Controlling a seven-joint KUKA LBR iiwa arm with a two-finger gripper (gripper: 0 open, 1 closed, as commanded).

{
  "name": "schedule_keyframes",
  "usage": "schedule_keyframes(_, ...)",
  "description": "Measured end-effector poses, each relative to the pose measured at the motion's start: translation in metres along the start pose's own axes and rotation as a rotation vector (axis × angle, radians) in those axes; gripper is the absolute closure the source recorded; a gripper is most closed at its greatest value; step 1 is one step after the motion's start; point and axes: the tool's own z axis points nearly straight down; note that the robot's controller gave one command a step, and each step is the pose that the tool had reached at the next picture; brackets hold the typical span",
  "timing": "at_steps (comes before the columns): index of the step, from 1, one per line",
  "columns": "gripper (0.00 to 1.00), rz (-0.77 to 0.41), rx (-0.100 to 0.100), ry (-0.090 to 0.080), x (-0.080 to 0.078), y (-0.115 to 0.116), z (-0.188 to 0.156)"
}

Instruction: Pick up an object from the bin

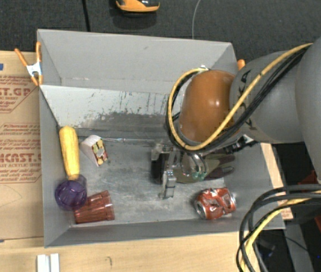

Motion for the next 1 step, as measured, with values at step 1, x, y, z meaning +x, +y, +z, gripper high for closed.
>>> schedule_keyframes(1, 0.0, 0.0, 0.0, 0.0, 0.0, 0.0, 0.0)
